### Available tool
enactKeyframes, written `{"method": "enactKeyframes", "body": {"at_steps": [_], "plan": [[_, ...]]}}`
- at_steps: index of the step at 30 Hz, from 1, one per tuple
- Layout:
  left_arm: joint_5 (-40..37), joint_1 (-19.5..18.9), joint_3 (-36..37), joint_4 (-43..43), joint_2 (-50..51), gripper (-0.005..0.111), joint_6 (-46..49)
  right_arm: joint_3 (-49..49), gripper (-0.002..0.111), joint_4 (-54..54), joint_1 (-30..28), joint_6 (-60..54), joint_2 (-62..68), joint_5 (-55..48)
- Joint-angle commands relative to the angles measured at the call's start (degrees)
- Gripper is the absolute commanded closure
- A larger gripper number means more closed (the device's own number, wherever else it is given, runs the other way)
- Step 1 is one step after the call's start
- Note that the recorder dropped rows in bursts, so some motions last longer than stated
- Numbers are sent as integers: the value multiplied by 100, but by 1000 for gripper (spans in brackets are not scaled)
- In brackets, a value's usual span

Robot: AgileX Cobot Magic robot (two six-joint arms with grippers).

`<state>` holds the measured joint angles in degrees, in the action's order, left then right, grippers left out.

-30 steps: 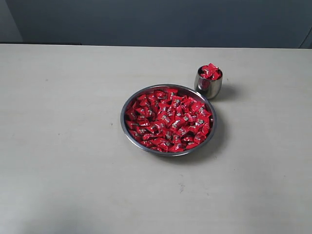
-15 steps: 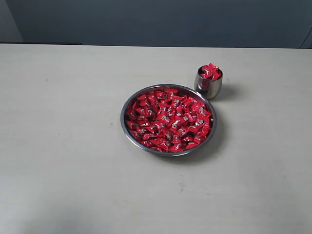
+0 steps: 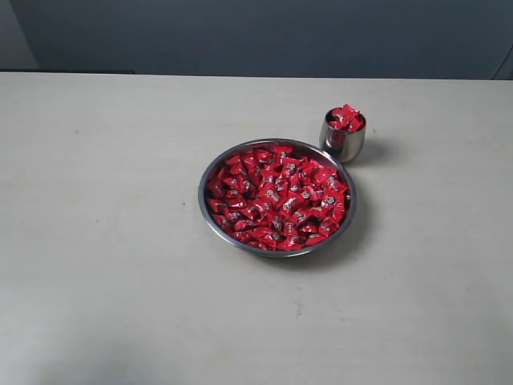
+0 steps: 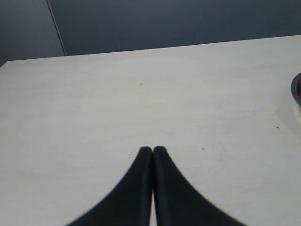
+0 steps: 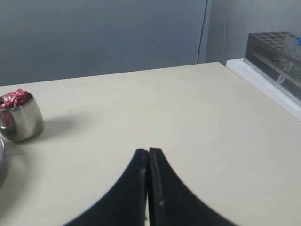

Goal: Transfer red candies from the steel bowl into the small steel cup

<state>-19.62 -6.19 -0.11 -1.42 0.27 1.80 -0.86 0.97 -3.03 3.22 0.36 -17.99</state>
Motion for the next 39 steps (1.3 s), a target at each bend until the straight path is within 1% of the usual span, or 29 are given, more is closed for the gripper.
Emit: {"method": "enactKeyframes", "body": {"at_steps": [1,7,11,39], "plan": [[48,1,11,-13,-27,106,-11,86,109,-8,-33,-3,-36,48],[48,1,11,-13,-27,106,-11,86,109,-8,-33,-61,-36,36],[48,1,11,-13,-27,106,-11,86,109,5,-33,-507,-36,-198],[48,1,11,-13,-27,106,-11,86,109,5,-33,-508,-36,-262]]}}
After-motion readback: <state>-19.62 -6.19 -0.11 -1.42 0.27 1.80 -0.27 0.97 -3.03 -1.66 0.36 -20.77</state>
